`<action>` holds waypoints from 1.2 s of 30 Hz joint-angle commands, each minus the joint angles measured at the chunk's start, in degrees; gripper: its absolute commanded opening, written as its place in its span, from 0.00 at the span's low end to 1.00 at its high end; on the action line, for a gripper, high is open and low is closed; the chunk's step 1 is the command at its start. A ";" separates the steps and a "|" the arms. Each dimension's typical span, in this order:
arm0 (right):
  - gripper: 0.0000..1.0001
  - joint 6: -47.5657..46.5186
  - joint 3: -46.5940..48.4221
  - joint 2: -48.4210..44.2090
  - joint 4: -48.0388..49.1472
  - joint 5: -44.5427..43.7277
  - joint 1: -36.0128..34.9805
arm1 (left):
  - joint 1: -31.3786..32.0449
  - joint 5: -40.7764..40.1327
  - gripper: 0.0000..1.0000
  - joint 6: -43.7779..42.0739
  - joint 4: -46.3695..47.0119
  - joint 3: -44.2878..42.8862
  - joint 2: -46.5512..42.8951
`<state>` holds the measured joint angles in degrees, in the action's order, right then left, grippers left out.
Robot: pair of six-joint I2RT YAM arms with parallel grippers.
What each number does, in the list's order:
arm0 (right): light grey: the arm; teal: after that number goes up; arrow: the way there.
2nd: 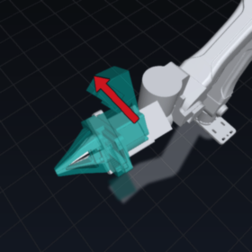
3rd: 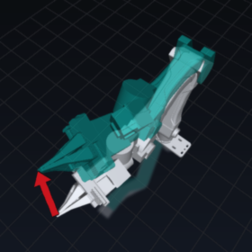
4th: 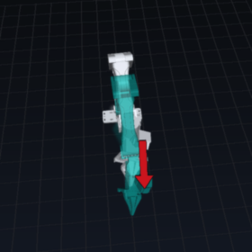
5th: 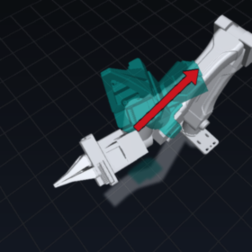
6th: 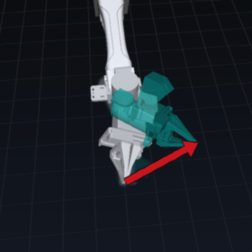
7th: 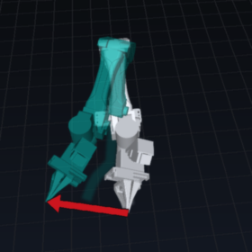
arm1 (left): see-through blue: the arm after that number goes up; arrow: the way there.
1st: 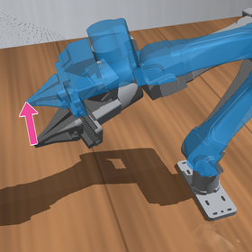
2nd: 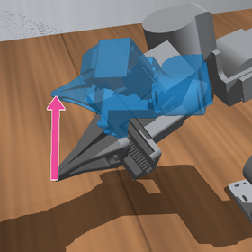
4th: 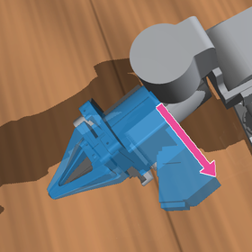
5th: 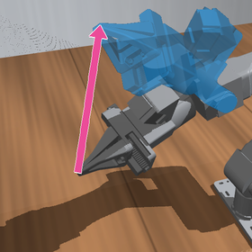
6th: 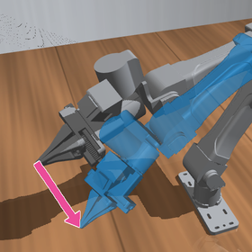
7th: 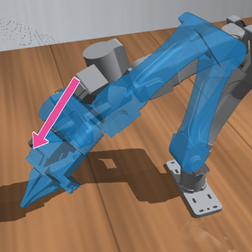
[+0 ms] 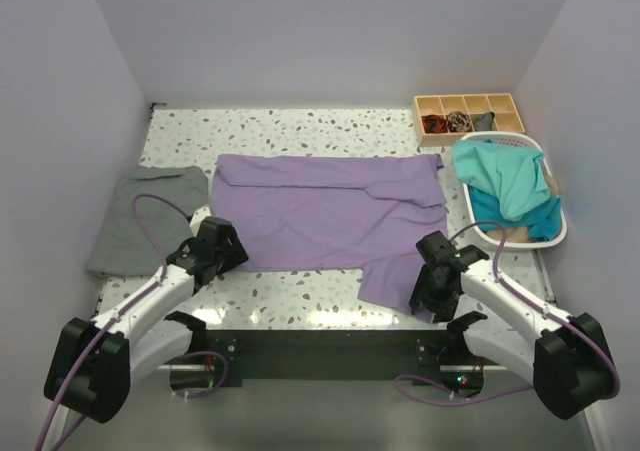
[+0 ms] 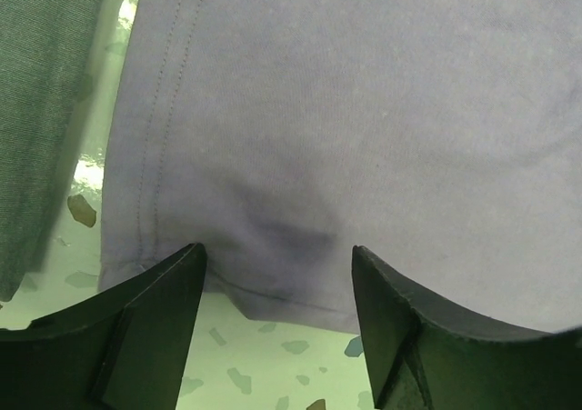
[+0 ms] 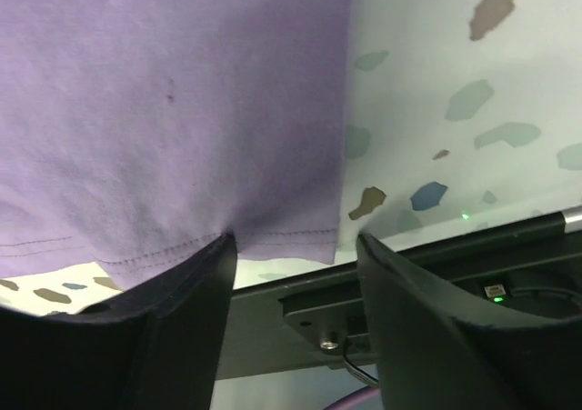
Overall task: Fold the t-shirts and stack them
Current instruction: Fold the tshirt
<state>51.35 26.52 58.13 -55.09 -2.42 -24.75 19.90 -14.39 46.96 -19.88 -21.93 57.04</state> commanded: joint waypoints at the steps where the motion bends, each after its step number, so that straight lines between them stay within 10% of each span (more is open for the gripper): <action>1: 0.54 -0.28 0.28 1.55 4.64 -1.45 -0.21 | 0.05 1.56 0.64 1.47 -0.69 2.24 1.50; 12: 0.00 -3.62 2.48 2.08 6.31 -1.19 -0.30 | 0.05 1.74 0.02 1.64 -1.56 1.90 0.62; 36: 0.00 -15.75 22.68 4.79 6.39 -15.59 -0.29 | 0.14 -6.43 0.05 -2.22 -11.33 -14.45 0.96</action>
<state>39.24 43.83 60.95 -51.70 -11.94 -24.80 19.97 -15.84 46.85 -30.26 -32.36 55.57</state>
